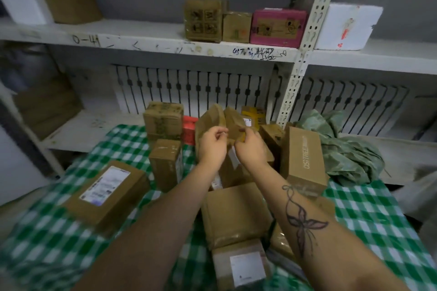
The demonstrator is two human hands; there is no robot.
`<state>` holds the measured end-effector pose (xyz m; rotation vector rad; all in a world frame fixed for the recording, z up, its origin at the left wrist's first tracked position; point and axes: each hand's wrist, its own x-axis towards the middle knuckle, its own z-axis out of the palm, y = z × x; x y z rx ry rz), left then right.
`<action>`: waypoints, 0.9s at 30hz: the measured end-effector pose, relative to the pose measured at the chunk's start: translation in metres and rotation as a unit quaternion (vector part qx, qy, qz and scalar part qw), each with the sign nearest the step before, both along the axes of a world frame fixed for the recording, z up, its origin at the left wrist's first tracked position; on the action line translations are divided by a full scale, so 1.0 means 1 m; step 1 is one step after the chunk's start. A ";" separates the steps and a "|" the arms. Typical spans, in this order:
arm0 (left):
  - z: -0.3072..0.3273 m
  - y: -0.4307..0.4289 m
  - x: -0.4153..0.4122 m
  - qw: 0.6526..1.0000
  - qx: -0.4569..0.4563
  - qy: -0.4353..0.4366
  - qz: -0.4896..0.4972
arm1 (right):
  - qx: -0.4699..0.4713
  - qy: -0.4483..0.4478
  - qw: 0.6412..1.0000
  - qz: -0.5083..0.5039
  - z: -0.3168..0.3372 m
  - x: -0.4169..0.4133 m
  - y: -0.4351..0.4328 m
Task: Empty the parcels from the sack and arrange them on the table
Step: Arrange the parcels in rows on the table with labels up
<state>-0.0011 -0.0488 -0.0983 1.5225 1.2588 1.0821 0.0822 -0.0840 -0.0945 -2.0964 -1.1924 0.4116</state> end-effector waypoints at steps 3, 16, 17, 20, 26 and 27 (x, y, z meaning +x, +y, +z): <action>-0.005 0.008 -0.026 0.999 -0.002 -0.009 0.038 | 0.010 0.011 0.999 0.031 -0.002 -0.027 0.010; -0.010 0.087 -0.088 0.990 -0.008 -0.002 0.139 | -0.014 0.060 0.988 0.139 -0.005 -0.069 0.114; -0.010 0.095 -0.092 0.989 -0.009 0.004 0.147 | -0.013 0.065 0.988 0.142 -0.005 -0.073 0.125; -0.010 0.113 -0.102 0.985 -0.027 0.018 0.171 | -0.017 0.076 0.985 0.157 -0.010 -0.087 0.150; -0.022 0.149 -0.117 0.969 -0.047 -0.018 0.241 | -0.026 0.144 0.978 0.151 -0.027 -0.105 0.184; -0.025 0.158 -0.119 0.967 -0.051 -0.022 0.249 | -0.025 0.150 0.978 0.142 -0.028 -0.106 0.189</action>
